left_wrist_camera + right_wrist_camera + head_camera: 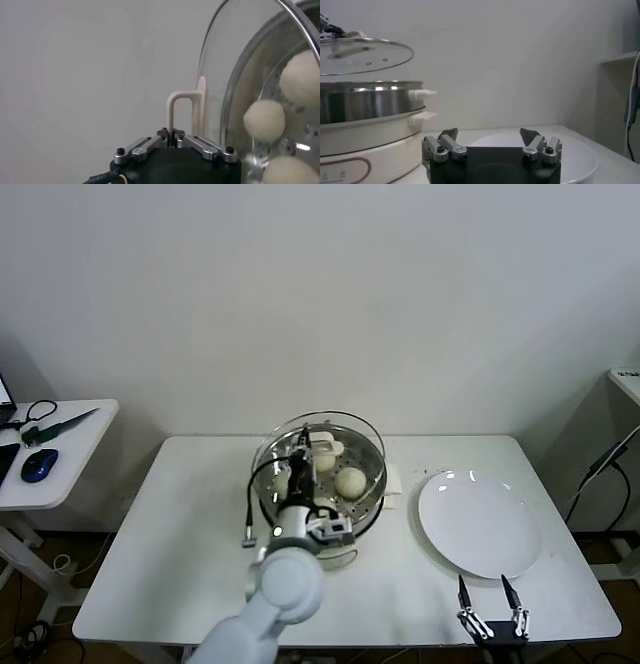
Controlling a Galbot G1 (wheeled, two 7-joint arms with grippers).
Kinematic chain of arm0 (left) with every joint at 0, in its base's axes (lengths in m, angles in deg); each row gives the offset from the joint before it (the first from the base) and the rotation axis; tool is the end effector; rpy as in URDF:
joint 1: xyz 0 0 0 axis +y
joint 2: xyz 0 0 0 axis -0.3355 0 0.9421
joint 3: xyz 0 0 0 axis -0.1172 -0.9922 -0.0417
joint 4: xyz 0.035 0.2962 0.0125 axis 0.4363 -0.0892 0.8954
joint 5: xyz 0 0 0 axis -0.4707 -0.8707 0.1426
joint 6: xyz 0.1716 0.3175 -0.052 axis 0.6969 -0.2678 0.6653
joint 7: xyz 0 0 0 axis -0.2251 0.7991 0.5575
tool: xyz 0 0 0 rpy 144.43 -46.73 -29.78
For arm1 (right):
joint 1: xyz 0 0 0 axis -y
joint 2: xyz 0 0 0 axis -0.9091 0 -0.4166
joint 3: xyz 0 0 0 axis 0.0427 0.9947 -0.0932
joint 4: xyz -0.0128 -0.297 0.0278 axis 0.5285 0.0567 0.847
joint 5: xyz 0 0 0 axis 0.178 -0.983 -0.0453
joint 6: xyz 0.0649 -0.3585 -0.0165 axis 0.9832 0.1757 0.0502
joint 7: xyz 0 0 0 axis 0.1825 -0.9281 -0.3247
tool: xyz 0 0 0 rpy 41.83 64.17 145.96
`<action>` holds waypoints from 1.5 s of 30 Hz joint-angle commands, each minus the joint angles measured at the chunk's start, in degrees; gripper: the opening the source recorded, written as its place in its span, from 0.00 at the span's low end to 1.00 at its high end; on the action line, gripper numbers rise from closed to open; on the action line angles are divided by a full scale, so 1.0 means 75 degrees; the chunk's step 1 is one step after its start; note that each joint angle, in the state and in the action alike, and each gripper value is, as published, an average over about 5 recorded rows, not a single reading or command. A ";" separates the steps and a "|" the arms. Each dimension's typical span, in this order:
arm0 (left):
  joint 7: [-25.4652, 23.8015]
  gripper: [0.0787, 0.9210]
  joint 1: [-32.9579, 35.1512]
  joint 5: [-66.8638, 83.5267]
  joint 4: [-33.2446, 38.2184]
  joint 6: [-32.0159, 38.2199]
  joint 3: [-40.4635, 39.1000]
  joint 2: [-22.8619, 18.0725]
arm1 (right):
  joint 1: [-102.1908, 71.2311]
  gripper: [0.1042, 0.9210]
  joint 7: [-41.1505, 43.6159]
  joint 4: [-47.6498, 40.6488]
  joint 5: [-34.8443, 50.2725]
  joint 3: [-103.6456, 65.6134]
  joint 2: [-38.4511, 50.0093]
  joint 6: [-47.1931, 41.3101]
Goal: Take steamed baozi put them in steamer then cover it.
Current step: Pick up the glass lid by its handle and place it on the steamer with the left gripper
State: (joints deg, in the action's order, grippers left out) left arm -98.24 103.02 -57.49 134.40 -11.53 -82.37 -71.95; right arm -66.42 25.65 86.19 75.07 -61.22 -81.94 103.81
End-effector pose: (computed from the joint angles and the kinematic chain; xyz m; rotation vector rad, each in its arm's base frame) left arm 0.2909 -0.1751 -0.1764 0.0200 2.4013 2.0214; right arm 0.1231 -0.0837 -0.3972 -0.0116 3.1291 0.1007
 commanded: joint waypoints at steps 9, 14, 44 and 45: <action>0.0072 0.08 -0.0070 -0.1054 -0.0939 -0.0117 -0.0505 -0.1209 | 0.0025 0.88 -0.0039 -0.0056 0.0207 -0.0091 0.0060 0.0129; 0.0141 0.08 0.0003 -0.1270 -0.1162 -0.0017 -0.0331 -0.1141 | 0.0022 0.88 -0.0049 -0.0042 0.0218 -0.0108 0.0051 0.0161; 0.0259 0.30 0.0203 -0.1405 -0.1464 0.0178 0.0084 -0.0687 | -0.0060 0.88 0.0020 0.0041 0.0142 -0.0106 -0.0078 0.0190; 0.0289 0.34 0.0206 -0.1393 -0.1467 0.0179 0.0082 -0.0686 | -0.0065 0.88 0.0037 0.0049 0.0151 -0.0103 -0.0070 0.0173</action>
State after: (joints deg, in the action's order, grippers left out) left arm -95.94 104.46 -66.74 124.59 -10.31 -81.96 -76.14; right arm -66.83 25.57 86.35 76.14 -62.04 -82.56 105.48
